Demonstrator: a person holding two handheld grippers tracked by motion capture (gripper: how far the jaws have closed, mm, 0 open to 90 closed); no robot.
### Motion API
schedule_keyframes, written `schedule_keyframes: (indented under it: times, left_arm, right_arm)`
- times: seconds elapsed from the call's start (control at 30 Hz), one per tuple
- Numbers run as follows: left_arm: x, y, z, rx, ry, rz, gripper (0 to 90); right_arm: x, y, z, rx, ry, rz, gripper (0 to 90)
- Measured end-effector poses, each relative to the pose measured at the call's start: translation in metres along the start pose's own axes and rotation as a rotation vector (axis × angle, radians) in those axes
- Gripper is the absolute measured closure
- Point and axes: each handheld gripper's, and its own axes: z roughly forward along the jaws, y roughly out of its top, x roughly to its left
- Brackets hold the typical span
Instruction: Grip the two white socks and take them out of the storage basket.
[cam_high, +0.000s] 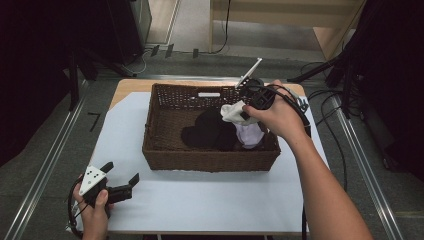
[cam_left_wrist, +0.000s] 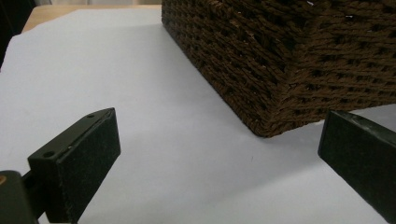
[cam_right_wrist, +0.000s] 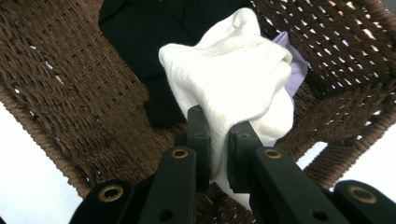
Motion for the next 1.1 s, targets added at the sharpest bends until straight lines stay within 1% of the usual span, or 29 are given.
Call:
schedule_keyframes:
  times: [0.17, 0.3, 0.37, 0.6, 0.67, 0.73, 0.8, 1.03, 1.07, 1.1]
  left_arm:
    - [0.0, 0.0, 0.0, 0.001, -0.001, 0.001, 0.0]
    - [0.0, 0.0, 0.0, 0.001, -0.001, 0.0, 0.0]
    - [0.0, 0.0, 0.0, 0.002, -0.001, -0.001, 0.0]
    - [0.0, 0.0, 0.0, 0.001, 0.0, 0.0, 0.0]
    - [0.0, 0.0, 0.0, 0.004, 0.0, 0.002, 0.0]
    - [0.0, 0.0, 0.0, 0.004, 0.0, 0.003, 0.0]
    - [0.0, 0.0, 0.0, 0.003, 0.0, 0.002, 0.0]
    - [0.0, 0.0, 0.0, 0.005, 0.0, 0.003, 0.0]
    - [0.0, 0.0, 0.0, 0.004, 0.0, 0.003, 0.0]
    - [0.0, 0.0, 0.0, 0.004, 0.001, 0.003, 0.0]
  right_arm:
    - [-0.003, -0.002, -0.009, -0.017, 0.0, 0.015, 82.1]
    - [-0.005, -0.002, -0.014, -0.024, 0.0, 0.013, 82.0]
    - [-0.006, -0.003, -0.018, -0.032, 0.002, 0.024, 82.0]
    - [-0.011, -0.006, -0.035, -0.049, -0.023, 0.03, 82.0]
    - [-0.012, -0.007, -0.036, -0.053, -0.026, 0.028, 82.0]
    - [-0.015, -0.011, -0.041, -0.054, -0.035, 0.04, 82.0]
    - [-0.017, -0.012, -0.042, -0.057, -0.038, 0.043, 82.0]
    - [-0.027, -0.022, -0.052, -0.067, -0.059, 0.069, 82.0]
    - [-0.031, -0.026, -0.055, -0.067, -0.067, 0.071, 82.0]
    - [-0.031, -0.026, -0.055, -0.067, -0.067, 0.071, 82.0]
